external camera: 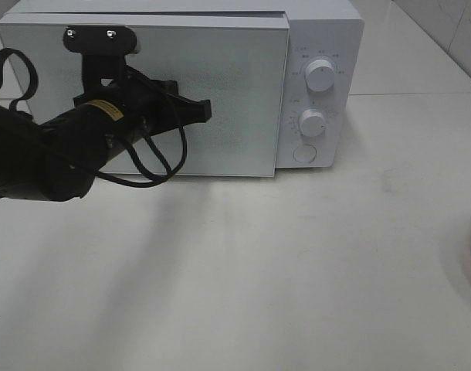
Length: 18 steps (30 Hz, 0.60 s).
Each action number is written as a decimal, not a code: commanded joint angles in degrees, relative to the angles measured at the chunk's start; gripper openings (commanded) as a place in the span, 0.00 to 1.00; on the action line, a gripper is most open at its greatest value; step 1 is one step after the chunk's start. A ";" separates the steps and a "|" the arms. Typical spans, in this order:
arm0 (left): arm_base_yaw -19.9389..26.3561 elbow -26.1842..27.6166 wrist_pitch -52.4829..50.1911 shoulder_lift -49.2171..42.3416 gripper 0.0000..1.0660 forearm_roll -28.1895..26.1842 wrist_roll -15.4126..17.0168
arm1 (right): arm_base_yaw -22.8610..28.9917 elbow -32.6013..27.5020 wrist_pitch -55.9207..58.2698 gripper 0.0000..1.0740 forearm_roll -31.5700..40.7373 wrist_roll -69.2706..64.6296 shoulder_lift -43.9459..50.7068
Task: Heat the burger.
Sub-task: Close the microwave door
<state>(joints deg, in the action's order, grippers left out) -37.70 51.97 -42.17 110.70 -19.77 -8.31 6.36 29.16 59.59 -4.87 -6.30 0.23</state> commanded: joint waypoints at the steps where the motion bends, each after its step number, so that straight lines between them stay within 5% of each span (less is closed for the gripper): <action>1: 0.46 4.35 -0.74 1.60 0.00 -2.46 -0.46 | -0.23 -0.11 -0.06 0.70 -0.34 0.63 1.55; 9: 0.46 10.49 2.12 5.16 0.00 -5.10 -2.64 | -0.23 -0.11 -0.06 0.70 -0.34 0.63 1.55; 18: -2.01 8.31 4.35 2.92 0.00 -4.81 -2.98 | -0.23 -0.11 -0.06 0.70 -0.34 0.63 1.55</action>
<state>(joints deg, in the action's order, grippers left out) -39.76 60.22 -33.75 115.11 -22.63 -11.17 6.36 29.16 59.59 -4.87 -6.30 0.23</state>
